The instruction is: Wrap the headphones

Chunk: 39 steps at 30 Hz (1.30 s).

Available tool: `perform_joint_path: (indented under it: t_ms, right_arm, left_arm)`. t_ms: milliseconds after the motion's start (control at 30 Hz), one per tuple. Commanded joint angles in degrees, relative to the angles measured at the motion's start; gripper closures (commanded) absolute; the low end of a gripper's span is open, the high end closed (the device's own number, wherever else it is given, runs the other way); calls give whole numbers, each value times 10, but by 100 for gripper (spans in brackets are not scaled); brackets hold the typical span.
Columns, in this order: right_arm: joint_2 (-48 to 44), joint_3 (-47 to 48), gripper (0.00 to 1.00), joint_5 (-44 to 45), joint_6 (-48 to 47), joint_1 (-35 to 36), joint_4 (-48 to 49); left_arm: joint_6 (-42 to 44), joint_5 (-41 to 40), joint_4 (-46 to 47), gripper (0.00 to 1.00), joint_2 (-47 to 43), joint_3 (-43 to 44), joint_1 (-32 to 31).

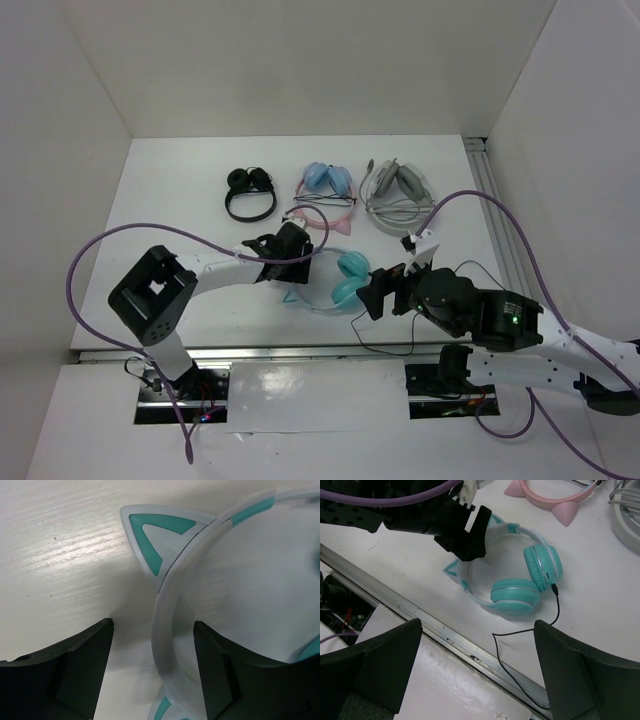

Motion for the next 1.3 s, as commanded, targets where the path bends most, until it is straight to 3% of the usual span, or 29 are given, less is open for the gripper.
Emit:
perform_joint_path:
  t_ms: [0,167,200,233,333,367,500,600,700,767,800,900,1033,1133,1267]
  right_arm:
    - [0,1,0,-9,-7,3,37]
    - [0,11,0,-9,-7,3,37]
    - [0,11,0,-9,-7,3,37]
    - [0,11,0,-9,-7,3,37]
    - [0,11,0,-28,-7,3,43]
    - [0,11,0,-39,-13,3,50]
    - [-6,6,0,-39,-13,3,55]
    - [-6,0,0,-39,-13,3,63]
    - [-6,-20,0,-45,-13,3,95]
    - [-6,-30,0,-59,-24,3,131]
    - [-6,-43,0,-59,-30,3,146]
    - [-6,-77,0,-73,-55,3,223]
    - [2,-88,0,-84,-97,3,311]
    - [39,-82,0,-70,-151,3,363]
    - [162,-57,0,7,-199,3,414]
  left_arm:
    - [3,-2,5,23,19,12,-3]
    - [-10,-20,-16,52,32,18,-9]
    - [-10,-20,-16,61,32,10,-9]
    - [-17,-29,-16,83,32,3,-9]
    - [-24,-47,-38,91,38,3,-9]
    - [-29,-56,-45,100,38,3,-9]
    - [-75,-99,-124,100,19,17,-39]
    - [-158,-188,-242,100,-46,39,-117]
    - [-316,-303,-493,100,-83,137,-183]
    - [-420,-348,-675,100,-83,220,-189]
    - [-334,-340,-676,100,-103,231,-189]
    - [-278,-323,-676,100,-184,263,-171]
    - [-194,-336,-676,100,-243,306,-67]
    - [-129,-375,-676,100,-257,365,7]
    - [-95,-371,-652,100,-281,427,38]
